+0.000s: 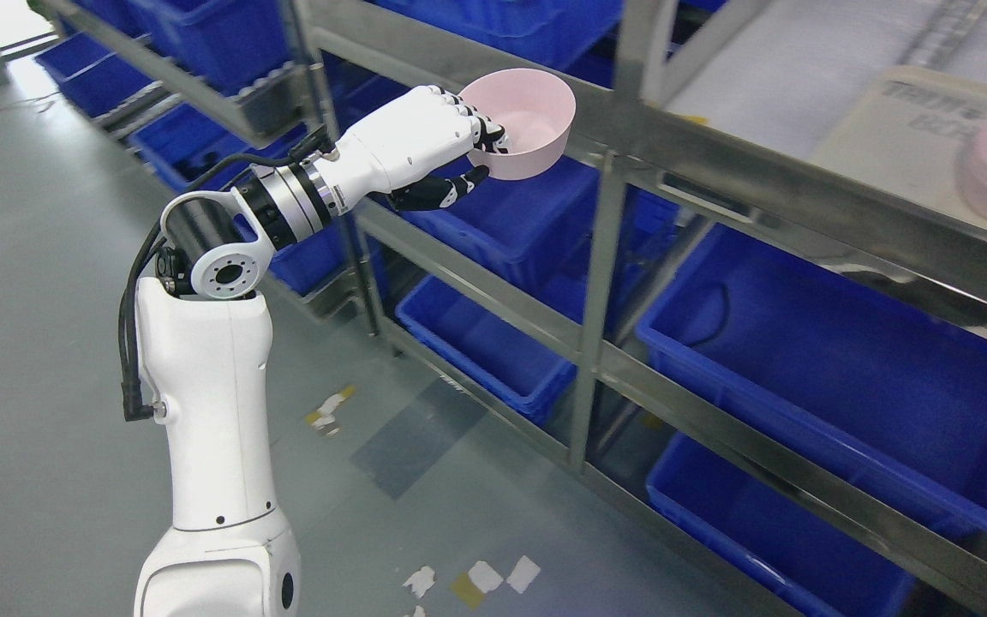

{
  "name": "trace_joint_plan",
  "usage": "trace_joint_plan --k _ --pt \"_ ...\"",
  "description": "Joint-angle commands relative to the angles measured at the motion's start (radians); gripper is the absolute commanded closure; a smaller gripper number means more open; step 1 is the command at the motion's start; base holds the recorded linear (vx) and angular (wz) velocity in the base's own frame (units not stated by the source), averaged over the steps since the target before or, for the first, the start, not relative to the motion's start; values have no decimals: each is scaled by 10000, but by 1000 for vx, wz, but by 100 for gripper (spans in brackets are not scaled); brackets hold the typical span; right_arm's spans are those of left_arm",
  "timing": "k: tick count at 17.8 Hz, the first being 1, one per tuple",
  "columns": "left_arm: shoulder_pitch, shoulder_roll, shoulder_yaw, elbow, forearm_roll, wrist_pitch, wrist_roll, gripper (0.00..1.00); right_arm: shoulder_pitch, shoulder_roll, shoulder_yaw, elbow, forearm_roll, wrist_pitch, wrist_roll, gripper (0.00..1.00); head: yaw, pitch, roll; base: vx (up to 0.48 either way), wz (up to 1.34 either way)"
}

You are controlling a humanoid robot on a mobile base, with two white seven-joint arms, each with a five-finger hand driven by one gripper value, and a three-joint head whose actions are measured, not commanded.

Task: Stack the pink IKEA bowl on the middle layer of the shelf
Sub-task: 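Hold the pink bowl in the left hand while driving to the other shelf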

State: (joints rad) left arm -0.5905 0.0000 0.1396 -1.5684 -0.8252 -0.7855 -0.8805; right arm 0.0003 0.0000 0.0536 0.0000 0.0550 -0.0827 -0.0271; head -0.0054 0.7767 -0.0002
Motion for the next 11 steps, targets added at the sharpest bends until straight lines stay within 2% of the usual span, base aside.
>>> trace_joint_plan --k 1,7,11 --pt "0 175 -536 237 14 1 61 94 227 -175 1 -175 3 -2 10 0 0 0 0 8 -1180" --pt "-16 175 -476 237 14 1 61 94 227 -175 1 -175 3 -2 10 0 0 -1 0 25 -1006" --pt "-229 175 -461 237 -1 1 61 94 227 -175 1 -175 3 -2 10 0 0 -1 0 38 -618"
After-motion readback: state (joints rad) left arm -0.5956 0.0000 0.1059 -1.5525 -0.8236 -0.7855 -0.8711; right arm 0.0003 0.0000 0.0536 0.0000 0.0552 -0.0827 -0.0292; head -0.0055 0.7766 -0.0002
